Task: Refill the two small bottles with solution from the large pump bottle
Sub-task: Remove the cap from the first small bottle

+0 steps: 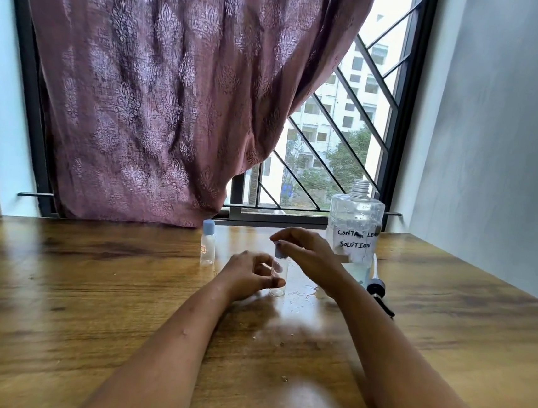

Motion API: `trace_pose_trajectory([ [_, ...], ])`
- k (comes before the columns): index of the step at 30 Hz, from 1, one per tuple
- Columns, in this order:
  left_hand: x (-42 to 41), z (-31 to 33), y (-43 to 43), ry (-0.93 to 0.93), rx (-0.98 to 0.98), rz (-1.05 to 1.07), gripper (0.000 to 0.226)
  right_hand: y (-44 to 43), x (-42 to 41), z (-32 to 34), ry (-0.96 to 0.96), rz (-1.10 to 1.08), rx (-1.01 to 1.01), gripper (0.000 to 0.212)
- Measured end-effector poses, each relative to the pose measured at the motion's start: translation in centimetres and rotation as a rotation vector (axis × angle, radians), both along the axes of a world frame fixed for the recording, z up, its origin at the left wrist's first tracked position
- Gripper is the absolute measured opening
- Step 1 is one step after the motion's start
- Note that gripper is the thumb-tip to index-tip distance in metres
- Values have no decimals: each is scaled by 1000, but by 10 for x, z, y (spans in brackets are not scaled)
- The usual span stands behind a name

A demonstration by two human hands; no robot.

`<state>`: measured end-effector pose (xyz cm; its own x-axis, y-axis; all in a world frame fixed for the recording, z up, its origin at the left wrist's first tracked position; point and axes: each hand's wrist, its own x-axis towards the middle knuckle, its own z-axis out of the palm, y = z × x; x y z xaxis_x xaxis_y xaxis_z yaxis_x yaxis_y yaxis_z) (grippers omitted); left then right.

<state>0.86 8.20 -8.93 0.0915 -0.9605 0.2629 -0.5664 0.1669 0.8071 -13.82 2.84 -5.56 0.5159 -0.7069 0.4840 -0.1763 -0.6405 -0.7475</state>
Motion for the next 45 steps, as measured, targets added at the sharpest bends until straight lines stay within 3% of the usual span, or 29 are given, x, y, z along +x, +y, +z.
trace_pose_trajectory([
  [4, -1, 1, 0, -2, -10, -1, 30, -3, 4, -5, 27, -144, -157, 28],
  [7, -1, 0, 1, -10, -20, 6, 30, -6, 6, -7, 65, -189, -243, 26],
  [11, -1, -1, 0, 11, -19, 5, 27, -4, 4, -4, 87, -125, -180, 15],
  [14, -1, -1, -1, 13, -15, 9, 26, -2, 4, -3, 77, -78, -136, 22],
  [18, -1, 1, 0, 4, -20, 5, 29, -2, 4, -6, 95, -108, -228, 35],
  [21, -1, 1, -1, -12, -23, 5, 28, -5, 5, -8, 123, -143, -311, 28],
  [24, 0, 0, -1, -11, -19, -3, 28, -5, 6, -7, 117, -109, -266, 20],
  [31, 0, -1, -2, 7, -17, -9, 28, -2, 6, -5, 83, -38, -195, 40],
  [38, 1, -2, -3, 0, -15, -5, 27, -5, 5, -7, 116, -87, -300, 14],
  [40, 1, -2, -4, -9, -22, 4, 27, -4, 5, -4, 65, -74, -330, 16],
  [45, 0, -2, -4, -30, -33, 8, 30, -2, 3, 7, -271, -168, -283, 14],
])
